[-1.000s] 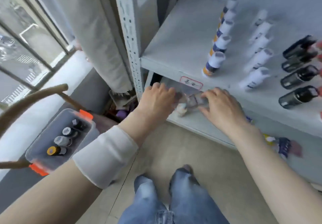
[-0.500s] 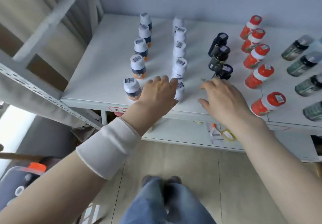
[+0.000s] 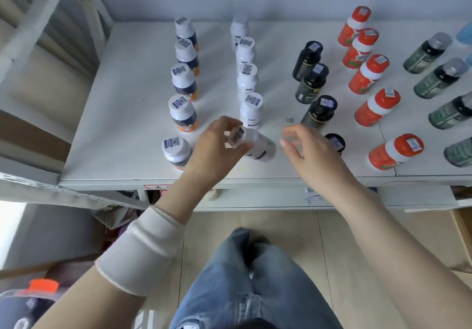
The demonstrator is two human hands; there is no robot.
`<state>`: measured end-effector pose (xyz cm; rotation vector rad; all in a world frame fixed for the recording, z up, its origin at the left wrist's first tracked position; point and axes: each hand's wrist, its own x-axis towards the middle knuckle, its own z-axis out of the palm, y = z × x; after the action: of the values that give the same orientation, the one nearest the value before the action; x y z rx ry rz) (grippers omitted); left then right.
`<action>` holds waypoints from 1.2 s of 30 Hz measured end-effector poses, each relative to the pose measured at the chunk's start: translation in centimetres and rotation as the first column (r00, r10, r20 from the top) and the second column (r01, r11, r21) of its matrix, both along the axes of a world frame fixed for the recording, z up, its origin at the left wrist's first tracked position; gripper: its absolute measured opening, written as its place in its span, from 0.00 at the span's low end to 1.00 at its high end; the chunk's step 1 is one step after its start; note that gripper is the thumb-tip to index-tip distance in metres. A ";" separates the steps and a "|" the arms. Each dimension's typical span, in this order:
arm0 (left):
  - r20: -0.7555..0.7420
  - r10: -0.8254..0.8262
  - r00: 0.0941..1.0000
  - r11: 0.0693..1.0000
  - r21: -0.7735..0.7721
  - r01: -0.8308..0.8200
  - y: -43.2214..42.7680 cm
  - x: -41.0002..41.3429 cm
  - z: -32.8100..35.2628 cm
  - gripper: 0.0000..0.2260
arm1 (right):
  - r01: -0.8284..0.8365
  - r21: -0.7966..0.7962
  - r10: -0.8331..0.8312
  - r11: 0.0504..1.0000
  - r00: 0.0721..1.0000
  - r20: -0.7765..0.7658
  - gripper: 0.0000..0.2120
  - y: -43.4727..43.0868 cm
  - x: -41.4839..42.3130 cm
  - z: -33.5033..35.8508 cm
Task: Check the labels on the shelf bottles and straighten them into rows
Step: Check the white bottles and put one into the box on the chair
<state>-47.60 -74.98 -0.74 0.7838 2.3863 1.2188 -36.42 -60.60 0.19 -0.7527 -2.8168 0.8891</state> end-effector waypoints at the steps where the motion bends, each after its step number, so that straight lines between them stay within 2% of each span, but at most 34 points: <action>1: 0.139 0.024 0.990 0.993 0.109 -0.039 -0.7 0.0 0.3 0.14 | 0.063 -0.223 -0.072 0.973 0.997 -0.035 0.16 -0.3 -0.1 -0.1; 2: 0.271 -0.001 0.962 0.976 0.210 -0.059 -1.2 0.1 0.6 0.12 | 0.087 -0.449 -0.121 0.889 0.991 -0.049 0.16 -0.7 -0.1 -0.1; 4: 0.421 -0.091 0.902 0.931 0.357 -0.073 -1.9 0.6 0.8 0.12 | 0.060 -0.776 -0.182 0.628 0.981 -0.071 0.16 -1.3 -0.2 -0.2; 5: 0.434 -0.119 0.893 0.916 0.395 -0.070 -2.2 0.9 0.8 0.12 | 0.026 -0.860 -0.203 0.510 0.975 -0.091 0.17 -1.5 0.0 -0.2; 6: 0.444 -0.137 0.885 0.905 0.420 -0.071 -2.3 1.1 0.6 0.13 | -0.015 -0.901 -0.219 0.434 0.968 -0.122 0.16 -1.5 0.1 -0.2; 7: 0.464 -0.159 0.871 0.892 0.447 -0.075 -2.3 1.4 0.5 0.12 | -0.065 -0.913 -0.222 0.403 0.961 -0.166 0.14 -1.5 0.3 -0.2; 8: 0.492 -0.182 0.852 0.878 0.472 -0.084 -2.3 1.5 0.5 0.12 | -0.113 -0.905 -0.212 0.411 0.953 -0.215 0.12 -1.4 0.6 -0.3; 10: 0.526 -0.201 0.826 0.862 0.496 -0.106 -2.1 1.8 0.6 0.12 | -0.195 -0.861 -0.156 0.470 0.942 -0.298 0.16 -1.2 1.0 -0.6; 12: 0.535 -0.151 0.831 0.866 0.477 -0.149 -1.7 1.8 0.8 0.08 | -0.238 -0.829 -0.103 0.506 0.938 -0.332 0.21 -1.4 1.2 -0.8; 15: 0.485 -0.134 0.864 0.864 0.485 -0.138 -1.6 1.3 1.0 0.05 | -0.230 -0.829 -0.126 0.509 0.933 -0.337 0.19 -1.9 1.3 -0.8; 17: 0.432 -0.201 0.879 0.847 0.528 -0.066 -1.9 1.2 0.8 0.08 | -0.136 -0.871 -0.213 0.472 0.941 -0.262 0.18 -2.1 1.1 -0.7; 19: 0.381 -0.258 0.888 0.829 0.559 0.001 -2.3 1.2 0.5 0.10 | -0.062 -0.920 -0.275 0.388 0.944 -0.180 0.20 -2.0 1.1 -0.7; 21: 0.381 -0.284 0.880 0.831 0.556 0.027 -2.4 1.2 0.5 0.12 | -0.106 -0.906 -0.237 0.410 0.947 -0.217 0.16 -1.8 1.4 -0.7; 24: 0.463 -0.226 0.857 0.870 0.491 -0.036 -1.8 1.4 0.7 0.08 | -0.209 -0.849 -0.193 0.486 0.921 -0.338 0.16 -1.6 1.7 -0.5; 27: 0.459 -0.126 0.879 0.890 0.445 -0.105 -1.0 1.5 0.6 0.04 | -0.253 -0.817 -0.191 0.518 0.897 -0.399 0.17 -1.4 1.7 -0.5; 29: 0.478 -0.124 0.870 0.868 0.477 -0.138 -0.8 1.4 0.6 0.05 | -0.251 -0.823 -0.217 0.510 0.888 -0.405 0.20 -1.3 1.8 -0.4; 32: 0.557 -0.187 0.809 0.814 0.549 -0.190 -0.7 1.3 0.1 0.08 | -0.214 -0.839 -0.272 0.500 0.881 -0.387 0.25 -1.2 2.1 -0.2; 33: 0.603 -0.201 0.772 0.801 0.555 -0.225 -0.7 1.3 -0.3 0.09 | -0.189 -0.806 -0.274 0.561 0.876 -0.397 0.26 -1.3 2.1 0.0; 34: 0.663 -0.217 0.716 0.792 0.548 -0.268 -0.7 1.3 -0.7 0.11 | -0.149 -0.716 -0.256 0.681 0.868 -0.425 0.25 -1.5 2.0 0.2; 36: 0.780 -0.258 0.570 0.795 0.507 -0.334 -0.5 1.5 -1.5 0.17 | -0.081 -0.378 -0.135 0.922 0.849 -0.510 0.24 -2.3 1.7 0.7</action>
<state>-46.10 -75.48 -2.21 0.1636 1.2045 1.8822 -34.67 -62.92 0.89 -0.4752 -2.1628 1.4206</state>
